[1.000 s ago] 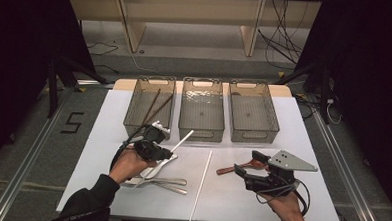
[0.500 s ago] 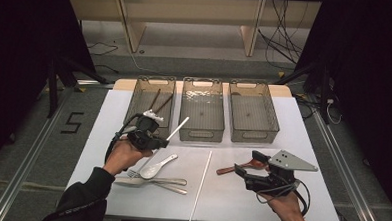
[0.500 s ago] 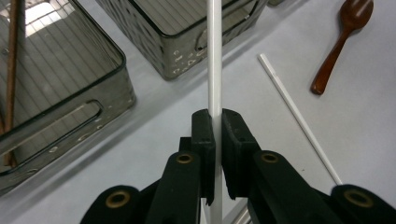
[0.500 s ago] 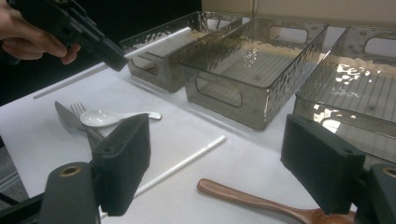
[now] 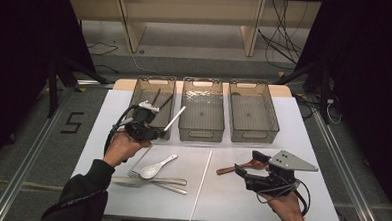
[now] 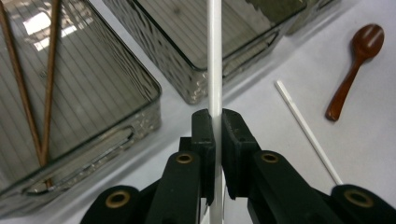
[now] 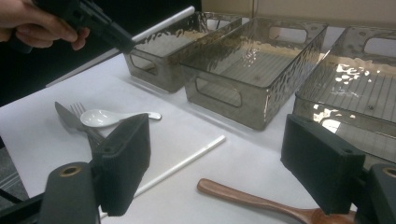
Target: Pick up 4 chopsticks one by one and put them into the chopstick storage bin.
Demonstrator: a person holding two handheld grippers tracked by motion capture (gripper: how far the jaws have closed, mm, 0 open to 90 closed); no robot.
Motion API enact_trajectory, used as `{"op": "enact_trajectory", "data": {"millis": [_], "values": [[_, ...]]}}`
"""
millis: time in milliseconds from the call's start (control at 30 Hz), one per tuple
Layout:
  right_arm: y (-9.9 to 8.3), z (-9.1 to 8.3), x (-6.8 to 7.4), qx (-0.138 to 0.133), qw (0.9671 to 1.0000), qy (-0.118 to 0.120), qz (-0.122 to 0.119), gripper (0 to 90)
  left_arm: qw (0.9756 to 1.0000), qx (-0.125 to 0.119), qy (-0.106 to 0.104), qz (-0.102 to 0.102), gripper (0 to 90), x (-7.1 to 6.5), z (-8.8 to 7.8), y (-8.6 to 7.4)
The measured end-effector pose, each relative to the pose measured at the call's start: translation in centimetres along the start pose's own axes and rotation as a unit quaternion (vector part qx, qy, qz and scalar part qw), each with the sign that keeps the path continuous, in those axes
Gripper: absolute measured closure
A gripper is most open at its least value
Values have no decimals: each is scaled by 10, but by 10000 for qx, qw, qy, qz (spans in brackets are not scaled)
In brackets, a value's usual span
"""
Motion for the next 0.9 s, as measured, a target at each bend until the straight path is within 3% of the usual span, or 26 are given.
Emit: {"op": "enact_trajectory", "data": {"millis": [300, 600, 900], "values": [[0, 0, -1, -14, 10000, 4, 25, 248, 9983, -465, 258, -228, 841, 32, -11, 17], [0, 0, -1, -18, 10000, 9, 23, 248, 9971, -531, 491, -228, 840, 57, -15, 27], [0, -1, -2, -25, 10000, 10, 42, 248, 9940, -699, 722, -434, 840, 96, -13, 44]]}}
Point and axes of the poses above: each handheld gripper's, and its own axes: z roughly forward along the jaws, y roughly out of its top, x roughly to its left, the point moved 5 cm from there along z, roughly forward along the jaws, and after that the axes turned 11 degrees about z, right-handed, at the moved point
